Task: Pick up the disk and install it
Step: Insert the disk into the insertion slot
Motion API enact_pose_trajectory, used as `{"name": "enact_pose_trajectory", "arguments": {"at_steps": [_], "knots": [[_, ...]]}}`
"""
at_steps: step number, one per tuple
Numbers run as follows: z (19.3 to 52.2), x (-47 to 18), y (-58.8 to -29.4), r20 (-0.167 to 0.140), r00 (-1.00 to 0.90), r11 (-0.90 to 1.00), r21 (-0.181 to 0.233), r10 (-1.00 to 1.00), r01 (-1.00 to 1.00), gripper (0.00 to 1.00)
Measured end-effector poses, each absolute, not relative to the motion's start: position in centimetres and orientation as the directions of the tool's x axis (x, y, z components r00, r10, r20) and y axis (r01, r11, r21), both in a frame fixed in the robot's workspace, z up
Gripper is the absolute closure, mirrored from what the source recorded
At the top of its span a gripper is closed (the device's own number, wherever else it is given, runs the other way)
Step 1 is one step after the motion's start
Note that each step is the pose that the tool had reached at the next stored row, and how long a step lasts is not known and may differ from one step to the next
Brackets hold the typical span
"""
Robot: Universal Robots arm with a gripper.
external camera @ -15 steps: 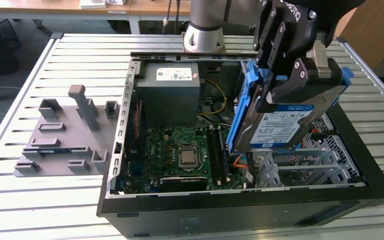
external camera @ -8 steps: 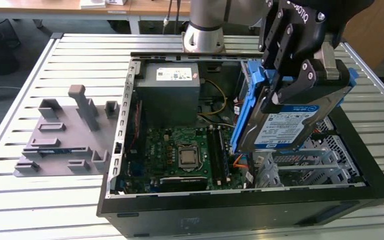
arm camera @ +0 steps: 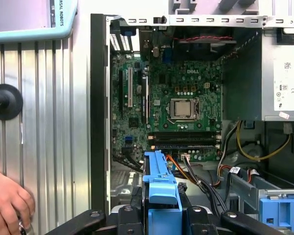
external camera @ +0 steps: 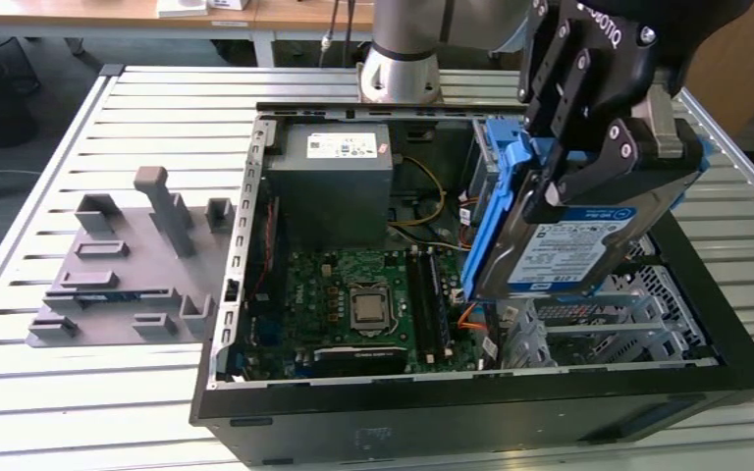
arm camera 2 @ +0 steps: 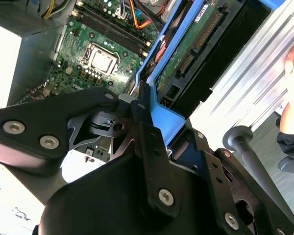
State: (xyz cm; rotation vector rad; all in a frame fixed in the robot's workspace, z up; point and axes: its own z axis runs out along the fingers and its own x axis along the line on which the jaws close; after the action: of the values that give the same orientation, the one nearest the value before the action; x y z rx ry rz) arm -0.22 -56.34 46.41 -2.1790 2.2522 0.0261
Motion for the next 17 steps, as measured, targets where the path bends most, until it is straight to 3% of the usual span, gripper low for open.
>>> {"name": "enact_pose_trajectory", "arguments": {"at_steps": [17], "knots": [[46.14, 0.81, -56.39, -0.017, -0.034, 0.034, 0.007, -0.999, -0.999, 0.64]]}}
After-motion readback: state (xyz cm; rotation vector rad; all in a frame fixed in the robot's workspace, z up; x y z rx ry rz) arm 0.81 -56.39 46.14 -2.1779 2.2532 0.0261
